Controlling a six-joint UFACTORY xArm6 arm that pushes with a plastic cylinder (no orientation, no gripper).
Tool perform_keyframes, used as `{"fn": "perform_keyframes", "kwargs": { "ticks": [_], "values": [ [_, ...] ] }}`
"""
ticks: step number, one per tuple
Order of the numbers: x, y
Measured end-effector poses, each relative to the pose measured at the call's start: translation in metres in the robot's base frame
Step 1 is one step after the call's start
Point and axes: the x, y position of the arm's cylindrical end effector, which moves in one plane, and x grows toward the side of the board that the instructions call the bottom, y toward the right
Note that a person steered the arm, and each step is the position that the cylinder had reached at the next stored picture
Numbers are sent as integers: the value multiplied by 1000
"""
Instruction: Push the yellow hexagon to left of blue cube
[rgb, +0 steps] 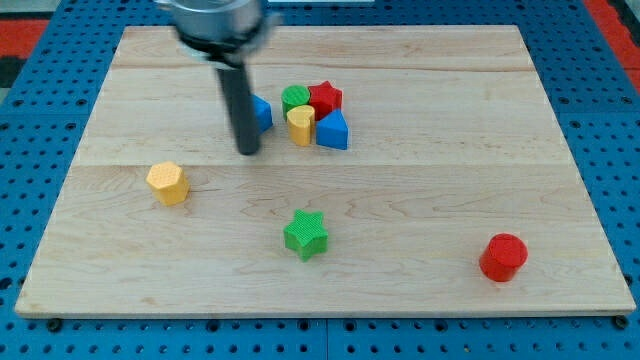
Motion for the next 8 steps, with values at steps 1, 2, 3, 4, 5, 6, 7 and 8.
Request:
{"fn": "perform_keyframes", "kwargs": {
  "ticks": [1, 2, 3, 4, 5, 6, 7, 8],
  "values": [
    [57, -16],
    [57, -104],
    [64, -129],
    [73, -158],
    [59, -199],
    [53, -143],
    [38, -109],
    [17, -140]
  ]
}}
